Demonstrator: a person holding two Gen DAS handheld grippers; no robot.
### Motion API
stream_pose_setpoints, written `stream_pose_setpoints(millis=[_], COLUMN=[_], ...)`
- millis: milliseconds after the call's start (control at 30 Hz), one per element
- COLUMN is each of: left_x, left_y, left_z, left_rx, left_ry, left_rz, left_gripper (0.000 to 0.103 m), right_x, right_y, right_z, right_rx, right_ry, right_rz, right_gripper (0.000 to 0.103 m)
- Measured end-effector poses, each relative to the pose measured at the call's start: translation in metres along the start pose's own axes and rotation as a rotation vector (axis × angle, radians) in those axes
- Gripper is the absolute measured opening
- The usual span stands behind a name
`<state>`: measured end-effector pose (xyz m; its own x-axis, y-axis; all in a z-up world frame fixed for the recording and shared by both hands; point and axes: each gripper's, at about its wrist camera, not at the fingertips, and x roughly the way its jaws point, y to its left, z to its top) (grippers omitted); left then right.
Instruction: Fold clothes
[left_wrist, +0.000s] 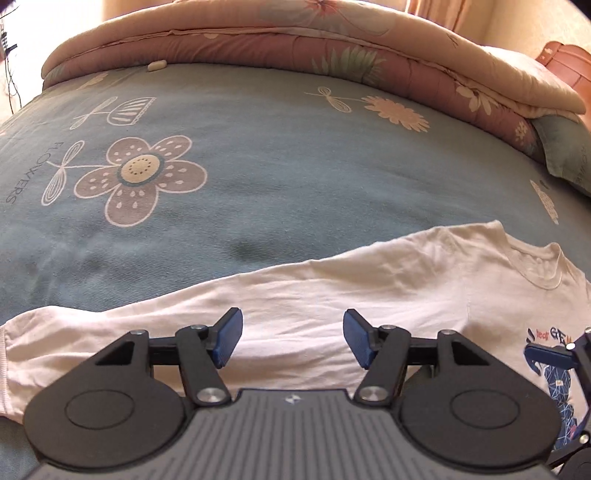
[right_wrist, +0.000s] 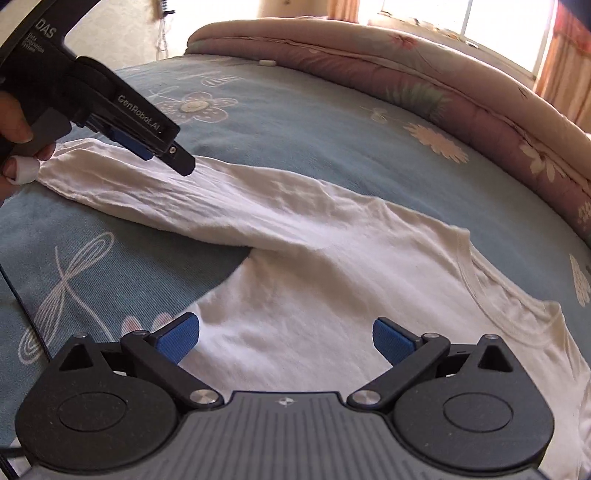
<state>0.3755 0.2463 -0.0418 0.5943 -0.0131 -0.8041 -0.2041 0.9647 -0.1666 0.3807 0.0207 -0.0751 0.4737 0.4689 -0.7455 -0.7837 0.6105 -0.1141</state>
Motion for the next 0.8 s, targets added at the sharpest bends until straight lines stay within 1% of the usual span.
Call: stream_pose_setpoints(millis=[100, 167, 200, 233, 333, 367, 433, 500, 533, 633, 700, 767, 800], left_x=[-0.007, -0.011, -0.013, -0.013, -0.007, -0.005, -0.001, 0.001, 0.005, 0.018, 0.03, 0.041, 0.044], left_y=[0.012, 0.02, 0.022, 0.021, 0.012, 0.005, -0.009, -0.021, -0.026, -0.042, -0.051, -0.057, -0.059], left_z=[-0.004, -0.007, -0.012, -0.017, -0.031, -0.034, -0.038, -0.038, -0.036, -0.028, -0.025, -0.022, -0.02], left_rx=[-0.031, -0.051, -0.05, -0.043, 0.033, 0.077, 0.178, 0.265, 0.289, 0.352, 0.371, 0.393, 0.401], left_ry=[0.009, 0.015, 0.026, 0.044, 0.088, 0.095, 0.092, 0.072, 0.074, 0.099, 0.137, 0.176, 0.175], left_rz=[0.008, 0.014, 0.009, -0.012, -0.055, -0.063, -0.087, -0.128, -0.161, -0.28, -0.341, -0.359, -0.347], left_gripper=[0.061, 0.061, 0.061, 0.061, 0.061, 0.057, 0.057, 0.054, 0.052, 0.052, 0.052, 0.052, 0.052], right_x=[0.018, 0.023, 0.024, 0.024, 0.024, 0.024, 0.022, 0.019, 0.016, 0.006, -0.001, -0.006, -0.007], right_y=[0.008, 0.014, 0.016, 0.017, 0.019, 0.019, 0.016, 0.013, 0.011, 0.002, -0.003, -0.008, -0.01], right_z=[0.017, 0.023, 0.026, 0.027, 0.029, 0.028, 0.022, 0.014, 0.008, -0.006, -0.016, -0.025, -0.028], right_rx=[-0.064, -0.088, -0.096, -0.1, -0.101, -0.101, -0.096, -0.092, -0.088, -0.045, -0.015, 0.018, 0.036], right_ry=[0.017, 0.022, 0.019, 0.019, 0.031, 0.037, 0.057, 0.079, 0.092, 0.123, 0.143, 0.161, 0.168], right_rz=[0.074, 0.107, 0.114, 0.123, 0.131, 0.127, 0.119, 0.11, 0.105, 0.094, 0.087, 0.077, 0.071], right_gripper=[0.08, 0.079, 0.079, 0.079, 0.079, 0.079, 0.079, 0.079, 0.079, 0.082, 0.085, 0.088, 0.089])
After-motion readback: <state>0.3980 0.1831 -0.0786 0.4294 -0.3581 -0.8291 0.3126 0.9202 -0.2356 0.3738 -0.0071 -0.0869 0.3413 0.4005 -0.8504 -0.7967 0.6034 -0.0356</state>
